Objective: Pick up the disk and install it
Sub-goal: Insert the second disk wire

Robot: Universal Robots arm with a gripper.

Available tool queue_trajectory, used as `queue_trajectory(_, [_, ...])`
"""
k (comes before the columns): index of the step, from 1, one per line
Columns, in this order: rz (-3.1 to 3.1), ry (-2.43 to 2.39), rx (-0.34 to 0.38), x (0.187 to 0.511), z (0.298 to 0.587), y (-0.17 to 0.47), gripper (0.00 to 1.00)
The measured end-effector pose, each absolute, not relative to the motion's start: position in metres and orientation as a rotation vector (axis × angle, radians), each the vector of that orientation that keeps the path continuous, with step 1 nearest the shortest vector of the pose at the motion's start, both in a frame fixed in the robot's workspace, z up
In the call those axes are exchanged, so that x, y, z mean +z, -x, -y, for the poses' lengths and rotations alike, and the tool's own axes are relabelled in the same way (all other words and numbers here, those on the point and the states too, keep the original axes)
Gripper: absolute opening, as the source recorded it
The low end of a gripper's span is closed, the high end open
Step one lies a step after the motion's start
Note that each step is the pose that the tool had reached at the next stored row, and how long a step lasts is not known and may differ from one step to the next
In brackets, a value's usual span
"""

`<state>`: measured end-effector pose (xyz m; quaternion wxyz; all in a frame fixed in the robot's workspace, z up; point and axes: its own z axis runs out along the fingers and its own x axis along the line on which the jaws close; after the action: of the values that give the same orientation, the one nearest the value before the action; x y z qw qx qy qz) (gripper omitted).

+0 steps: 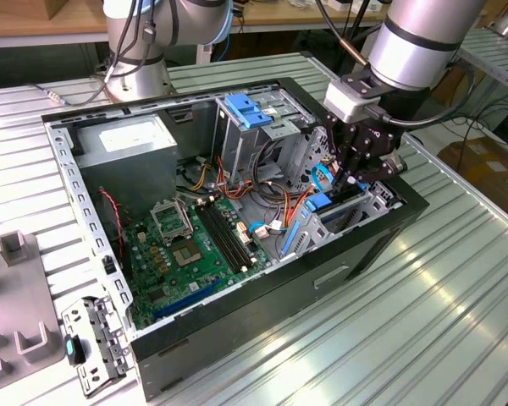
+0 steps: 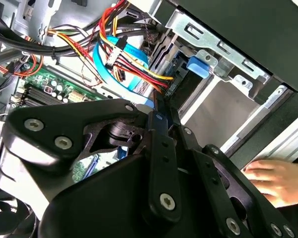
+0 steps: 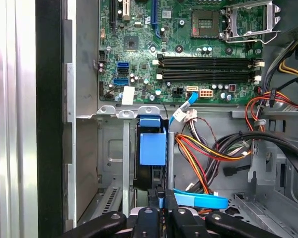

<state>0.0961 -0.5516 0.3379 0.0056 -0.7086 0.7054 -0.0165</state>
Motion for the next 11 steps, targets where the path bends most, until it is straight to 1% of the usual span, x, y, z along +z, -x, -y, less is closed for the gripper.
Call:
queue_trajectory(1, [-2.208, 2.218, -0.051, 0.338, 0.552, -0.096, 0.16])
queue_trajectory(2, [-2.206, 2.216, -0.048, 0.340, 0.551, -0.096, 0.24])
queue_trajectory(6, [-2.208, 2.218, -0.051, 0.358, 0.551, -0.096, 0.24])
queue_trajectory(9, [-2.207, 2.217, -0.050, 0.362, 0.551, -0.096, 0.24])
queue_trajectory(10, [-2.208, 2.218, -0.050, 0.362, 0.551, -0.096, 0.22])
queue_trajectory(11, [-2.208, 2.218, -0.051, 0.362, 0.551, -0.096, 0.16])
